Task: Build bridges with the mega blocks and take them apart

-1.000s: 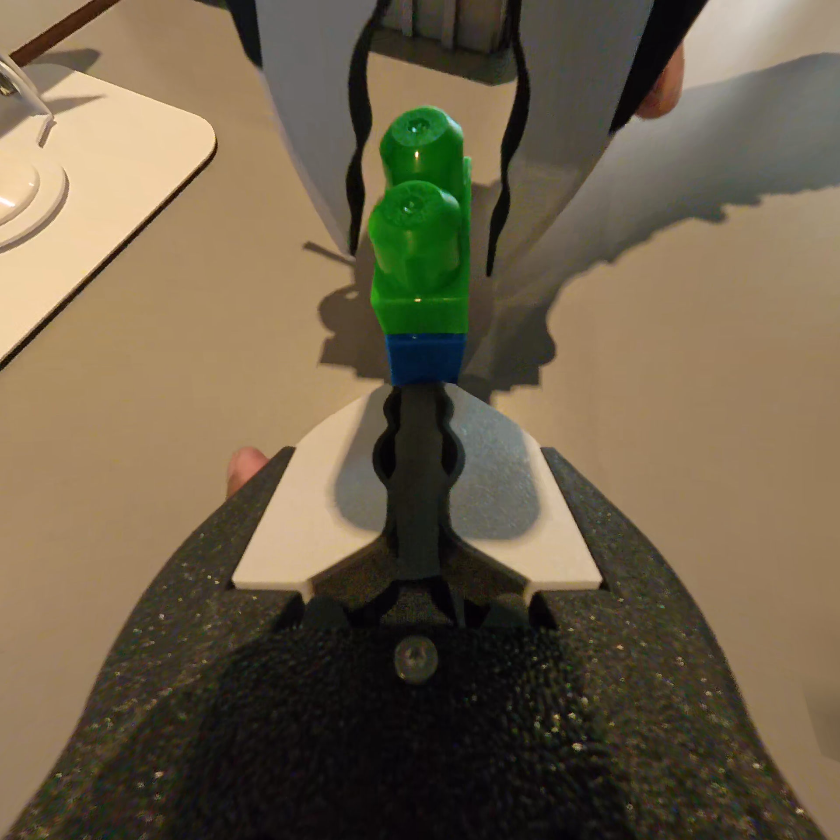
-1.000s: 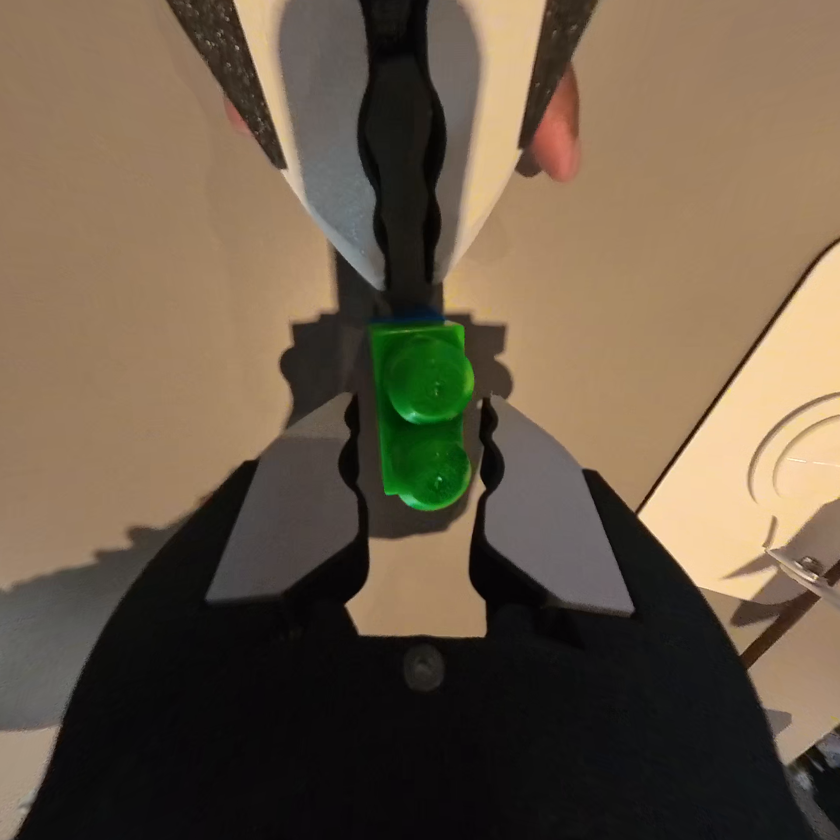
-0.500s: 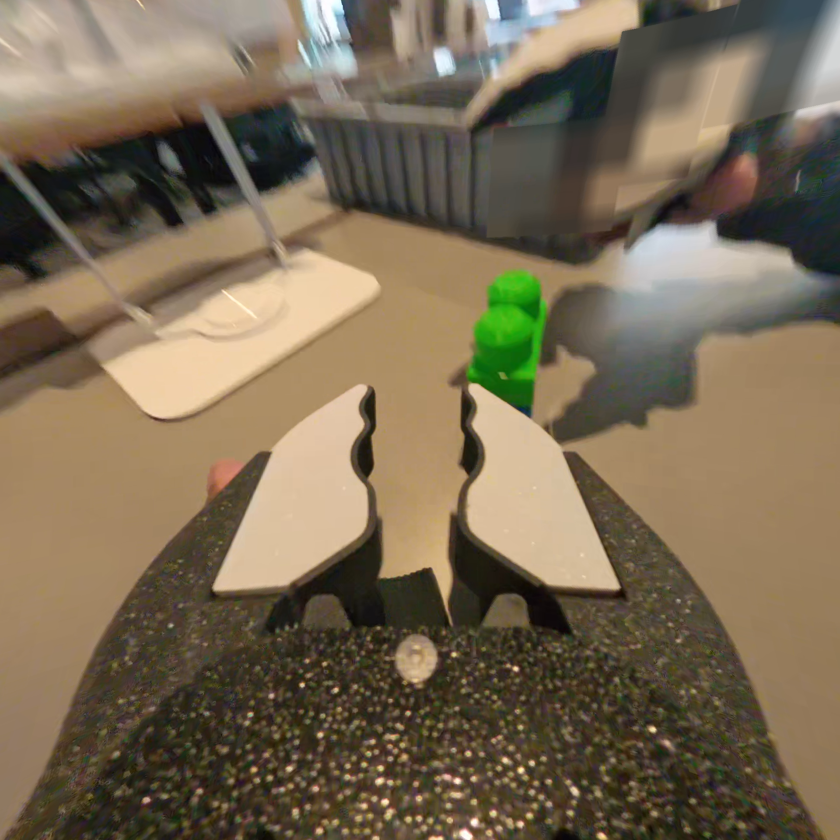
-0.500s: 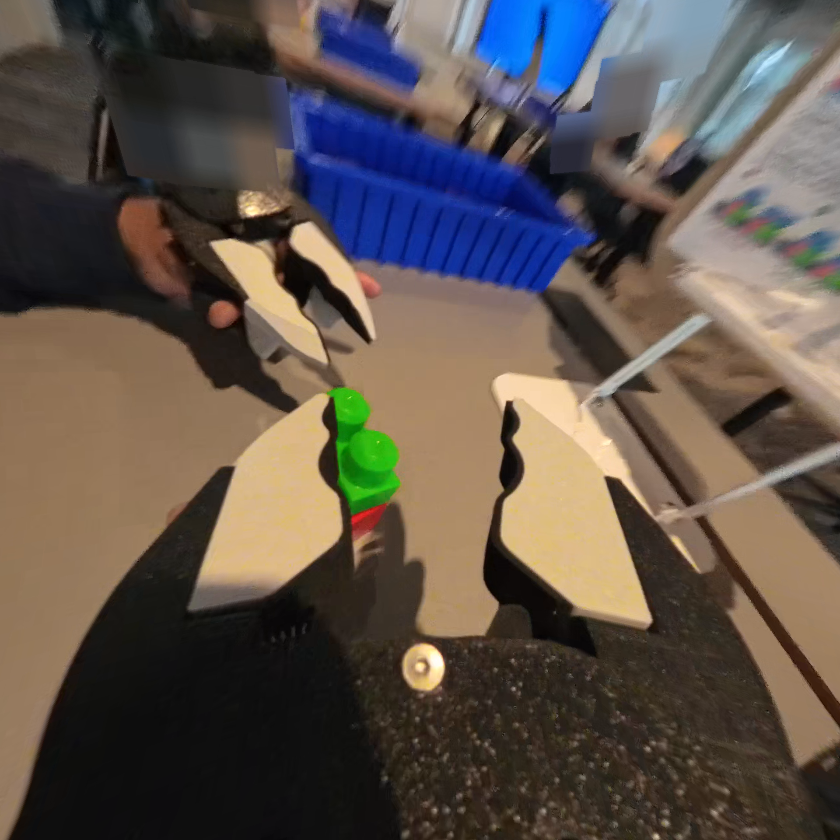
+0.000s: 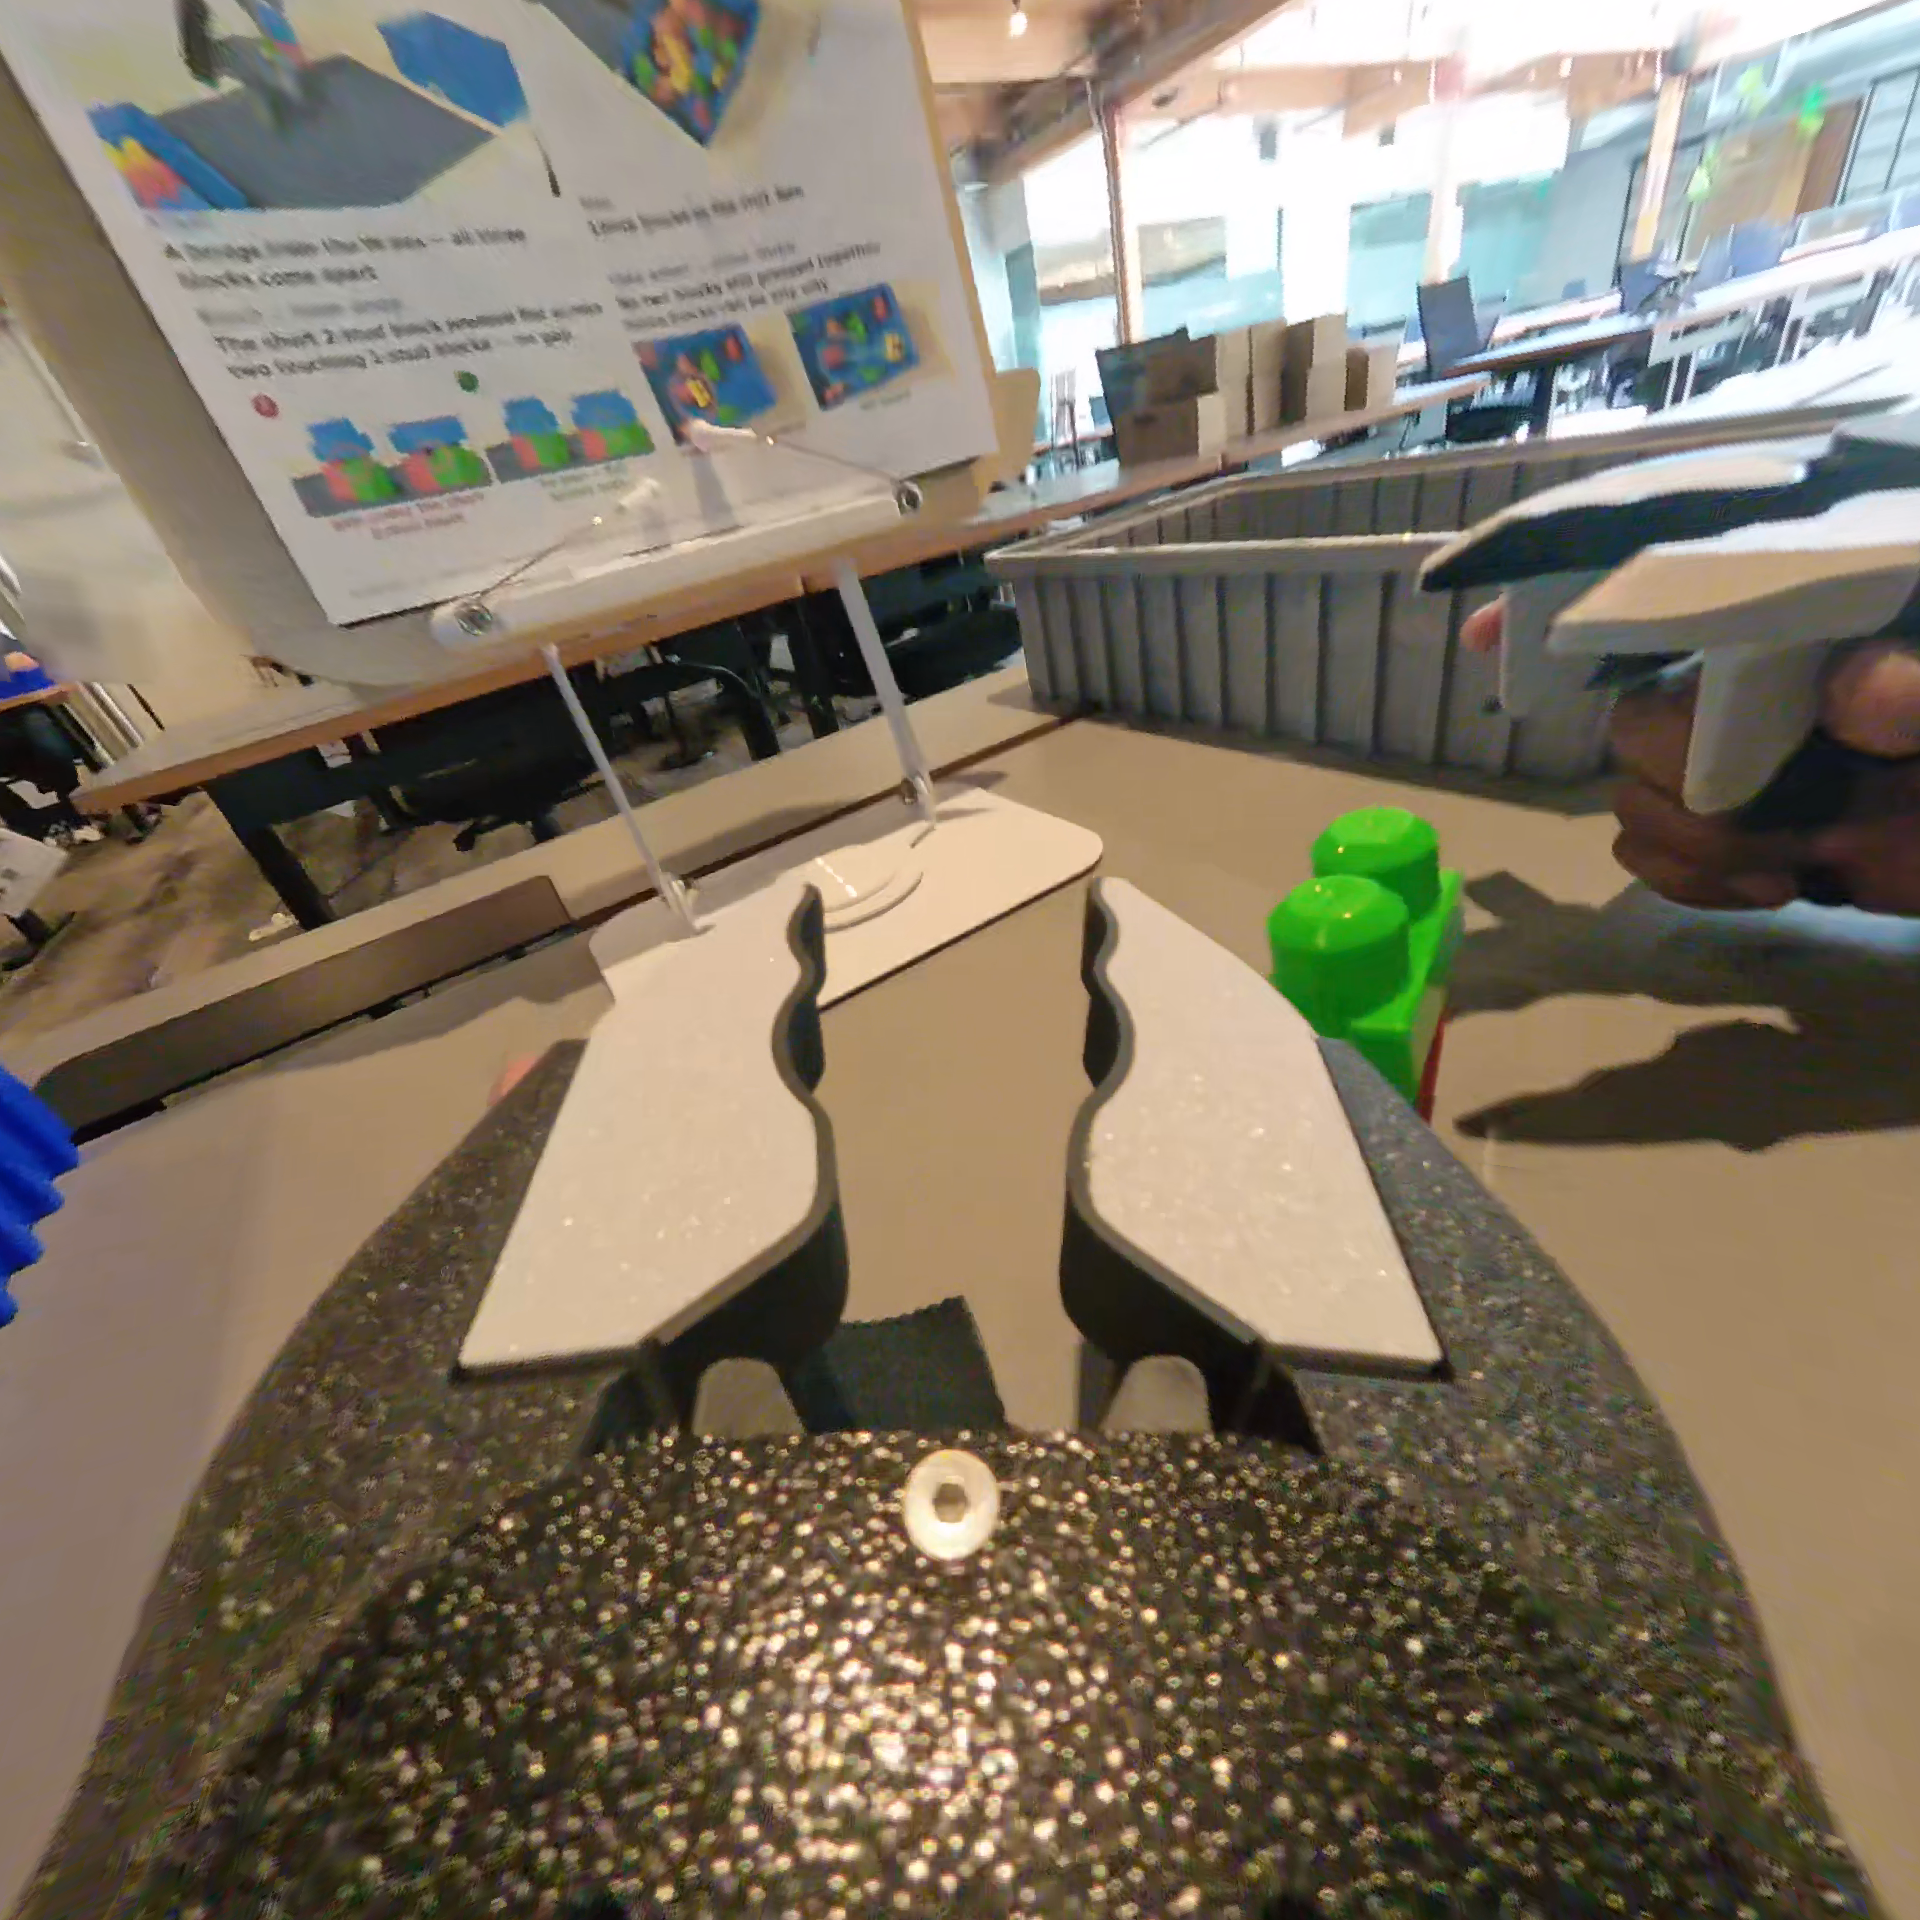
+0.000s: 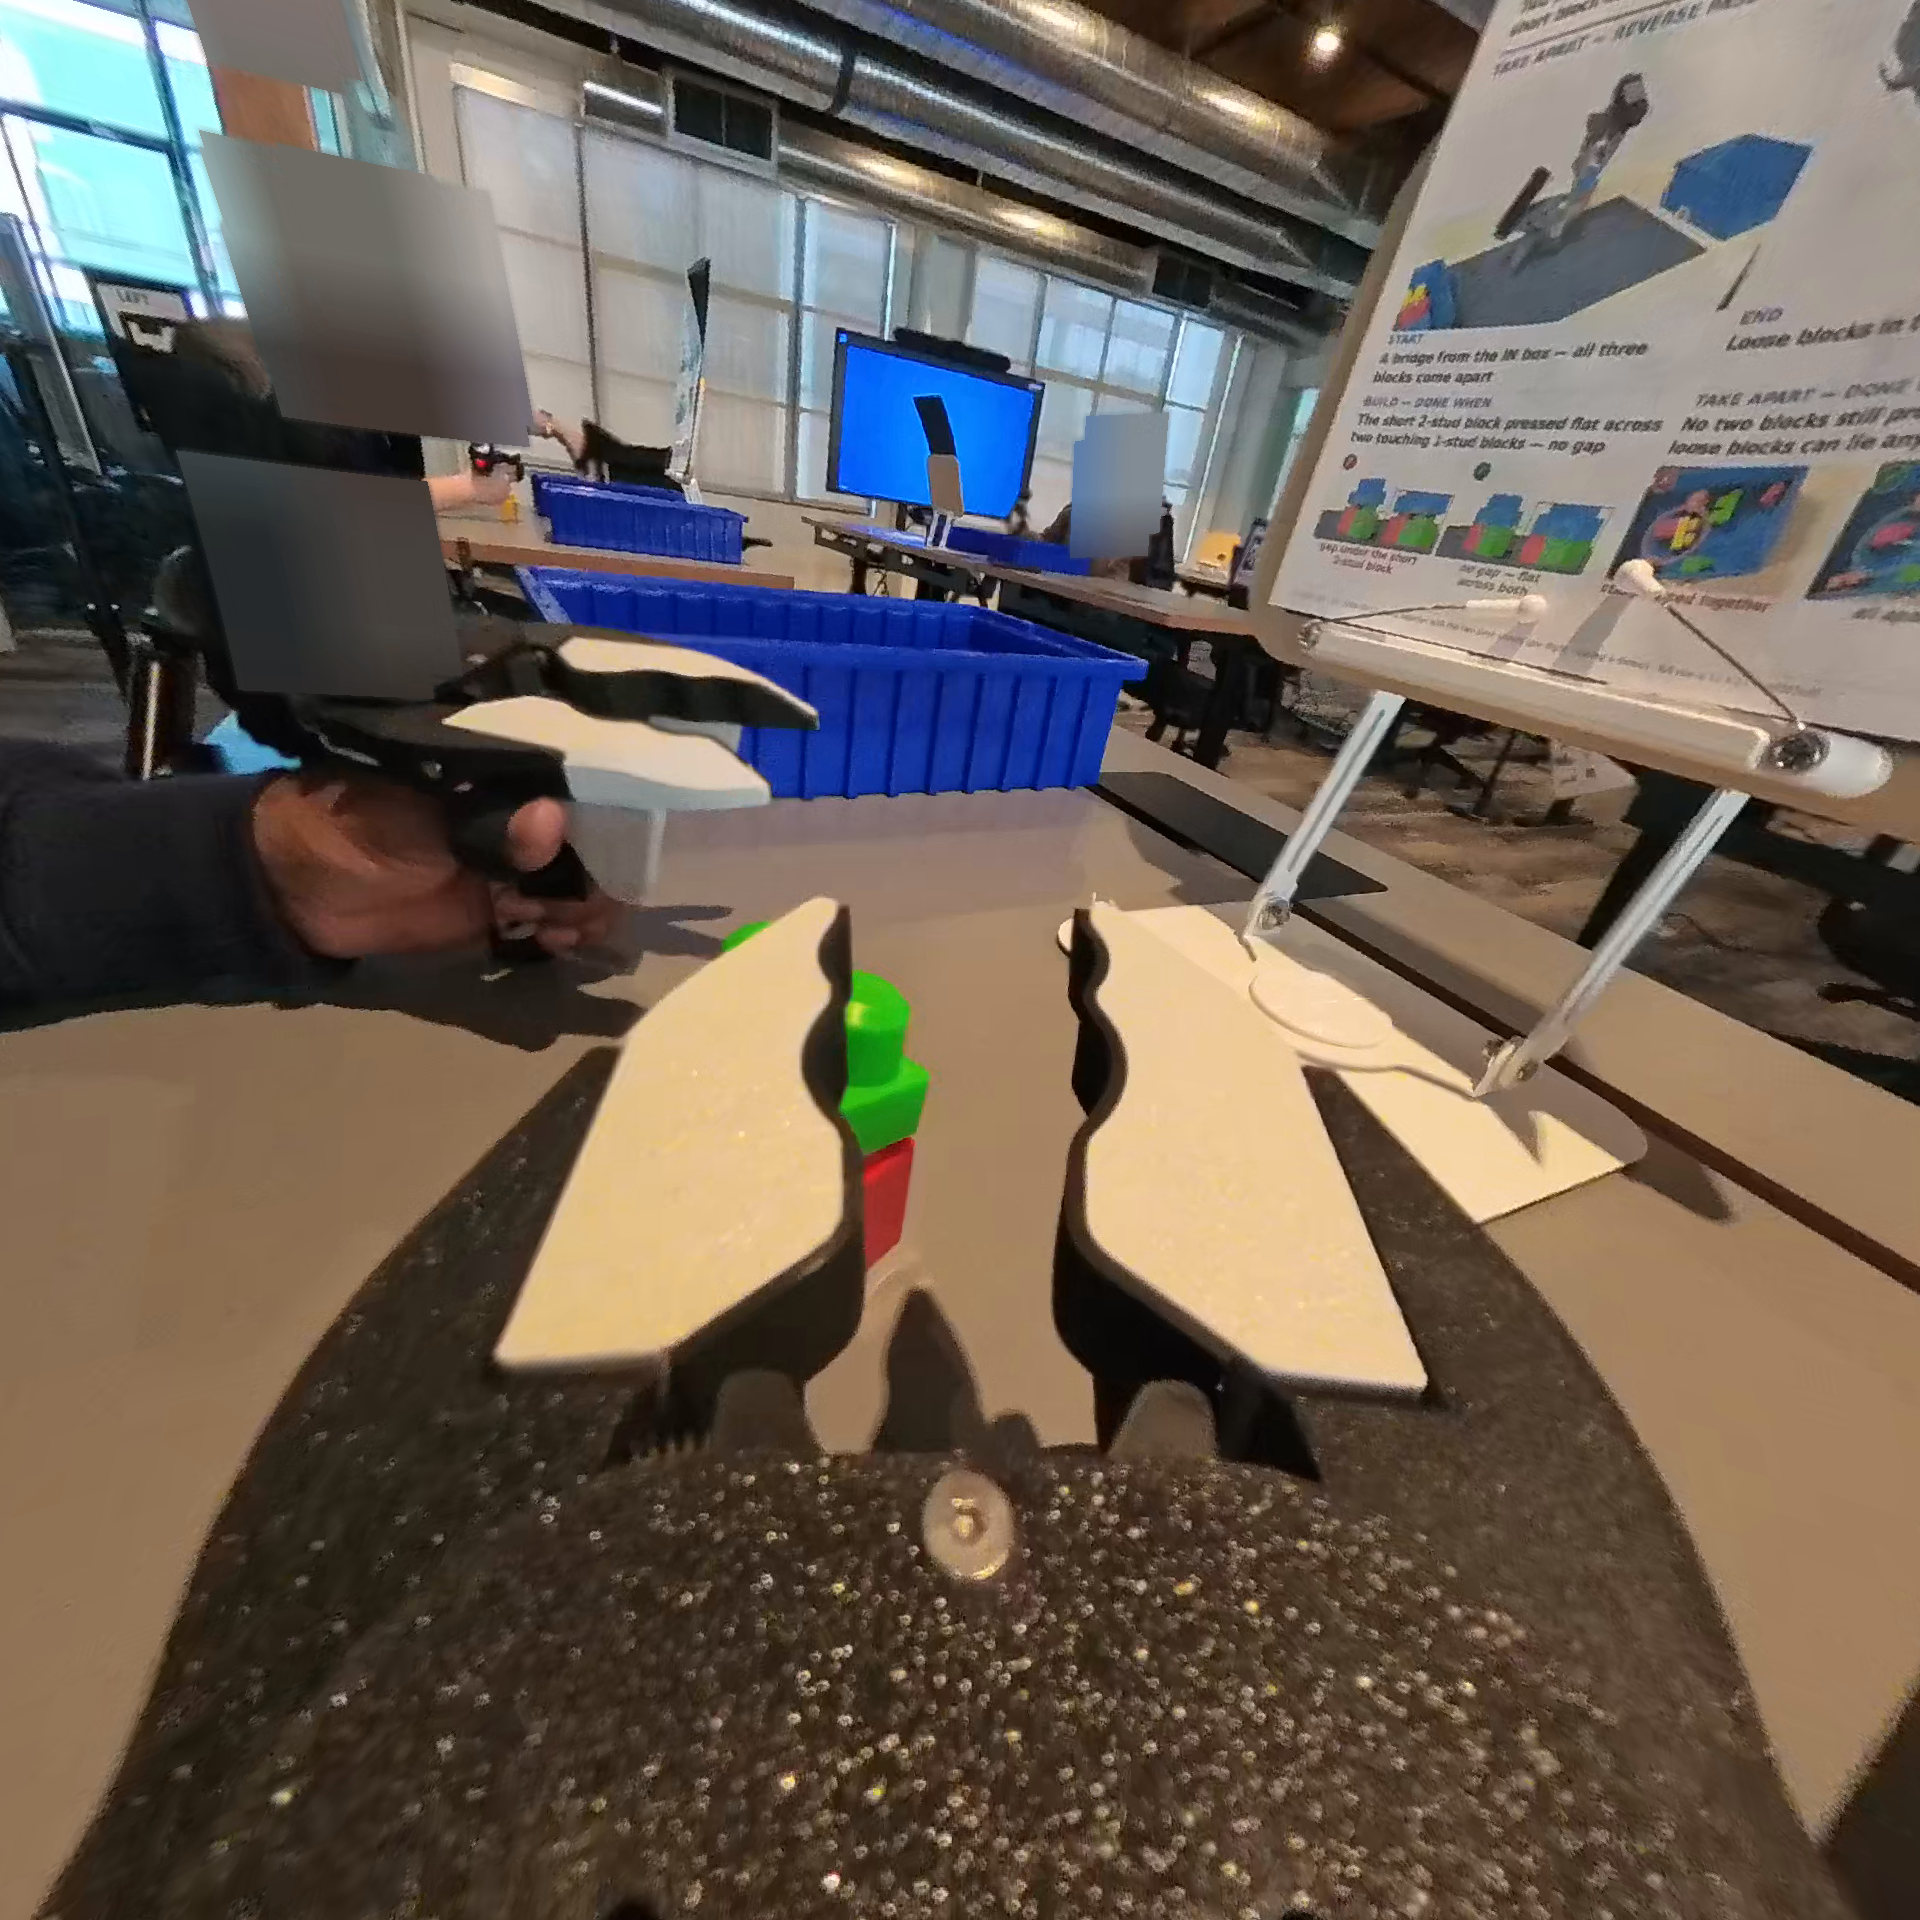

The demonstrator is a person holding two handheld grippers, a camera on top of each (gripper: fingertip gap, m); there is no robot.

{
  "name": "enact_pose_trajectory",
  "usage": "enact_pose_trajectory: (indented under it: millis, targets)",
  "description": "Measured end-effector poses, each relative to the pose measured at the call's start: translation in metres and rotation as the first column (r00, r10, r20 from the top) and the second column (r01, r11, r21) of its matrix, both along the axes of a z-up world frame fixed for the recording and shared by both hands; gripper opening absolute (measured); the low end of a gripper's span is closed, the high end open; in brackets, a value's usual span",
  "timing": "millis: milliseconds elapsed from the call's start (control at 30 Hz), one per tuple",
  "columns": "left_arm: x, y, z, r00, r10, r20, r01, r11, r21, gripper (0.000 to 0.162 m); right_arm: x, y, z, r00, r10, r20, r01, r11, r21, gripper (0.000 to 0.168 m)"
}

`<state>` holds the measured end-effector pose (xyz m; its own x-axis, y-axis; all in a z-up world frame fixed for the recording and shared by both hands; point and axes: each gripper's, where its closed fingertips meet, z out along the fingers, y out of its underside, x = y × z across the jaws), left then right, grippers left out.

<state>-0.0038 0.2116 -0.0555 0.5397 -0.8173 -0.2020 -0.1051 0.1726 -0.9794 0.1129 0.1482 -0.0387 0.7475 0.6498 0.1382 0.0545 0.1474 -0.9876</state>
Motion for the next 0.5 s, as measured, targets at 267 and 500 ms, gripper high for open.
enact_pose_trajectory:
  millis: [267,500]
  targets:
    - [-0.001,0.001,0.004,0.997,0.072,-0.040,-0.067,0.991,0.115,0.046,0.010,0.007,-0.004,0.997,-0.028,-0.070,0.025,0.999,-0.032,0.035]
    - [-0.026,0.015,0.021,0.980,0.175,0.095,-0.183,0.979,0.088,0.046,0.009,0.009,-0.007,0.998,-0.029,-0.060,0.026,0.999,-0.047,0.035]
